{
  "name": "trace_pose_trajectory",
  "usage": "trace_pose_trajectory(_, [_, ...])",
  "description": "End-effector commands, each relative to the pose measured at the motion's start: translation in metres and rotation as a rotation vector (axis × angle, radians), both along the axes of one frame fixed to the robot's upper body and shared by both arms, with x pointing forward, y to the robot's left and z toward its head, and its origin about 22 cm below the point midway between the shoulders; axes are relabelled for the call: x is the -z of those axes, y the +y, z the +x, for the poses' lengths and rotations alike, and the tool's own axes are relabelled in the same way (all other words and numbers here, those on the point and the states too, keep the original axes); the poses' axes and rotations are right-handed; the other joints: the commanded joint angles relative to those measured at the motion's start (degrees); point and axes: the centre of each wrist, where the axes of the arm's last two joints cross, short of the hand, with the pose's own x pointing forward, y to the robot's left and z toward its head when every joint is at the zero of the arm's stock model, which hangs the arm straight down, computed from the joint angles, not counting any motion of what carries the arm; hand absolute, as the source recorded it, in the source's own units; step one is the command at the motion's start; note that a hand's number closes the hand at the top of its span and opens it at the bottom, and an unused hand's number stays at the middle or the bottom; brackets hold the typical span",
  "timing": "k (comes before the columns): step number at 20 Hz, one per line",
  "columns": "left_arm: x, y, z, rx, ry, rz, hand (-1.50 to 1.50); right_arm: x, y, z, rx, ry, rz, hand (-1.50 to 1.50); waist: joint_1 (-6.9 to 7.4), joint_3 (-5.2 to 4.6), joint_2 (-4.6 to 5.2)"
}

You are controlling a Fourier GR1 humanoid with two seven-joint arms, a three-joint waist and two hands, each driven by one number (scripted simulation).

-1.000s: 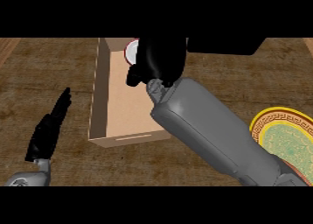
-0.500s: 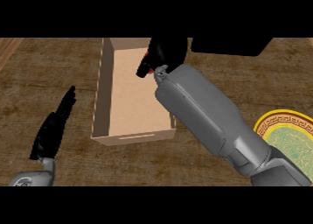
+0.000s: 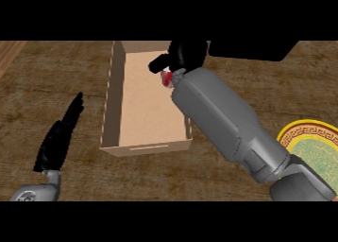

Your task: Pick the can from the plate and place it in the cardboard box

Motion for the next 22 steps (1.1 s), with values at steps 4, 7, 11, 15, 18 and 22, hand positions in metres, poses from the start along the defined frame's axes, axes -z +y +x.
trace_pose_trajectory(4, [0.002, 0.012, -0.002, -0.037, -0.005, 0.0, 0.0, 0.0, -0.01, 0.005, 0.16, -0.282, 0.269, -1.5, -2.18, 0.04, -0.32])
trace_pose_trajectory(7, [0.004, 0.012, -0.009, -0.059, 0.005, 0.008, 0.0, -0.008, -0.008, -0.003, 0.159, -0.349, 0.396, -1.5, -2.71, 0.09, -0.95])
trace_pose_trajectory(11, [0.004, 0.012, -0.008, -0.083, 0.014, -0.017, 0.0, 0.008, -0.026, -0.003, 0.22, -0.436, 0.435, -1.5, -5.14, 0.09, -1.19])
trace_pose_trajectory(15, [0.011, 0.039, -0.014, -0.133, 0.028, -0.004, 0.0, 0.009, -0.053, -0.007, 0.279, -0.429, 0.464, -1.5, -7.87, 0.01, -2.18])
trace_pose_trajectory(18, [0.011, 0.026, -0.028, -0.131, 0.035, -0.016, 0.0, 0.014, -0.103, -0.018, 0.321, -0.48, 0.467, -1.5, -7.96, 0.1, -2.26])
trace_pose_trajectory(22, [0.02, 0.027, -0.036, -0.152, 0.047, -0.002, 0.0, 0.023, -0.135, -0.059, 0.297, -0.469, 0.479, -1.5, -8.48, 0.04, -2.39])
